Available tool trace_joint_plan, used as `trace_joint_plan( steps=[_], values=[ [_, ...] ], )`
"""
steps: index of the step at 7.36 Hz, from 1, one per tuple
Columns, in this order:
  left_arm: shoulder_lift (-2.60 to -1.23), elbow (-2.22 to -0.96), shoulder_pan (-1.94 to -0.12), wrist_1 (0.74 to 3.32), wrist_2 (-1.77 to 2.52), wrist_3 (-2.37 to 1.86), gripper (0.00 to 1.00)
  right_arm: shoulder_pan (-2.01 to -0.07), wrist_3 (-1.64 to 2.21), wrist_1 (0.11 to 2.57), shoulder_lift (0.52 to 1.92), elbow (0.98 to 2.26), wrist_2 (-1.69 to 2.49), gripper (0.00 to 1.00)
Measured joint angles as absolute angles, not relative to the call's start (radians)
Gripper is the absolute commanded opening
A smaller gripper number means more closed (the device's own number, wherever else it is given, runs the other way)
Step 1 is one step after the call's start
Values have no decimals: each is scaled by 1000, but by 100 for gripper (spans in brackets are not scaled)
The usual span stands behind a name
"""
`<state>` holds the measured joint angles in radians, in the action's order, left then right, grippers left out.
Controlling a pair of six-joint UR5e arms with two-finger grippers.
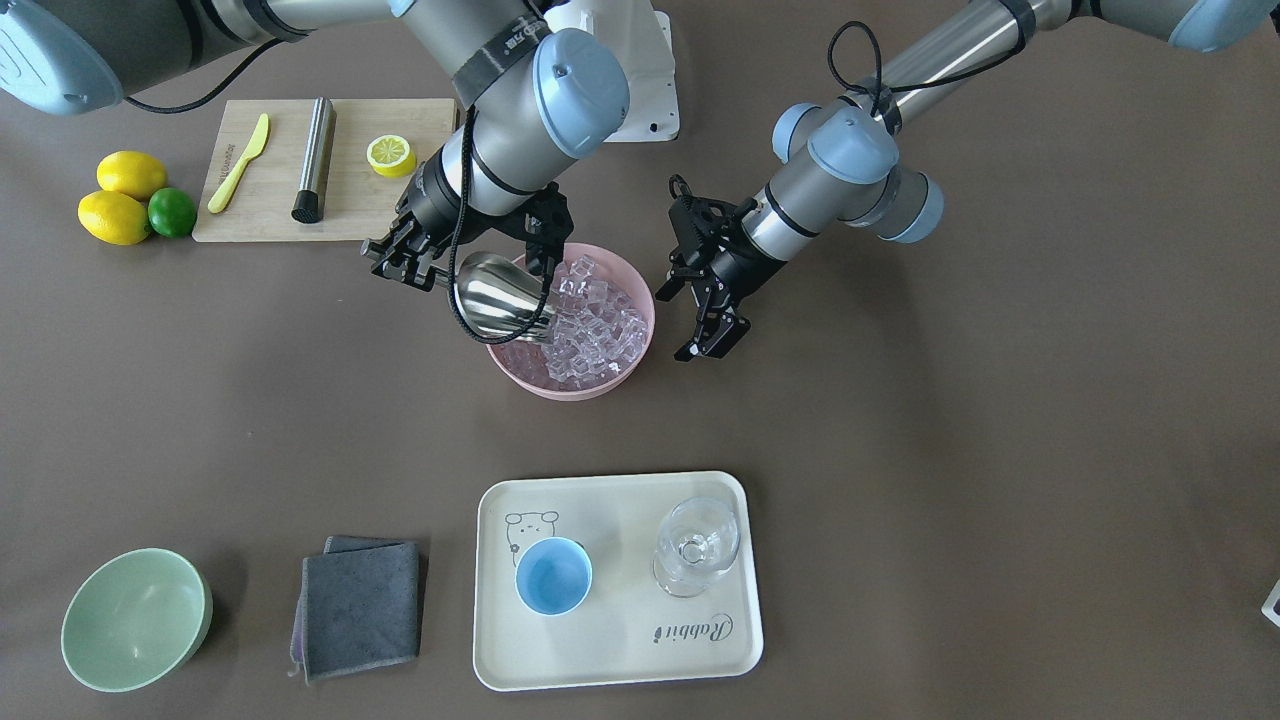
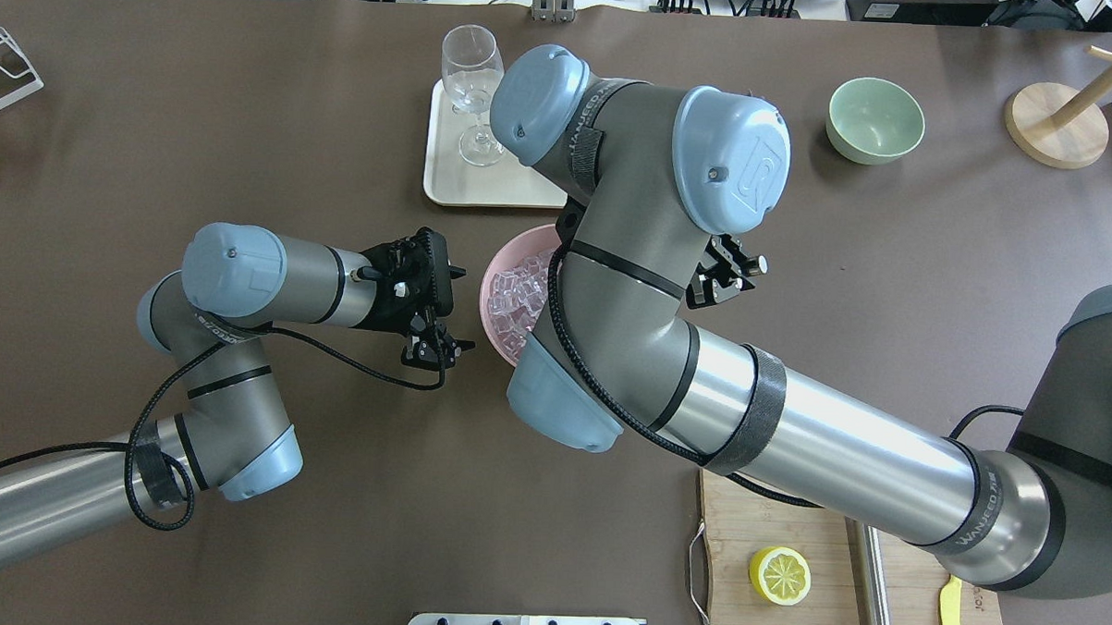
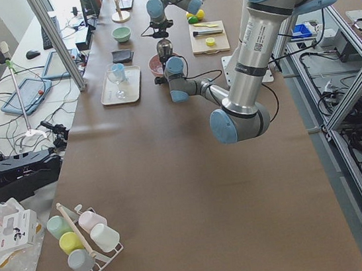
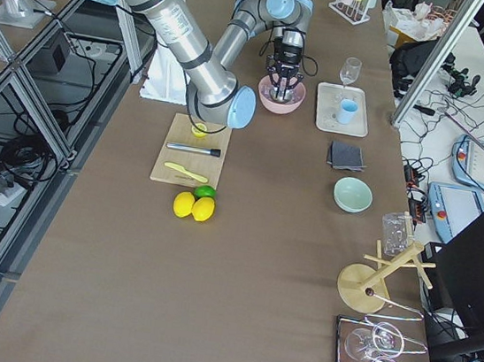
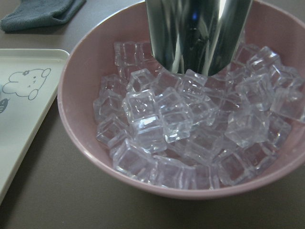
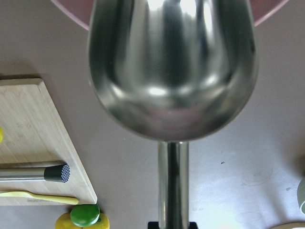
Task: Put ice in cup with scoop
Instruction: 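Lower the scoop into the ice cubes with the right gripper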
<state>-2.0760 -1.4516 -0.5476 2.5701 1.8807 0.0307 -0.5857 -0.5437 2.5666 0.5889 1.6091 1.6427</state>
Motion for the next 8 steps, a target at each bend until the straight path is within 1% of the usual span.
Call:
trace_joint_plan(
  steps=[3,8],
  values=[
    [-2071,-1452,-548,2578,1881,23,98,-572,-543,2538,585,1572,1605,0],
    [-2072,-1451,-546,2582,1879,12,98,-567,-548,2409,611,1575,1591,0]
  ],
)
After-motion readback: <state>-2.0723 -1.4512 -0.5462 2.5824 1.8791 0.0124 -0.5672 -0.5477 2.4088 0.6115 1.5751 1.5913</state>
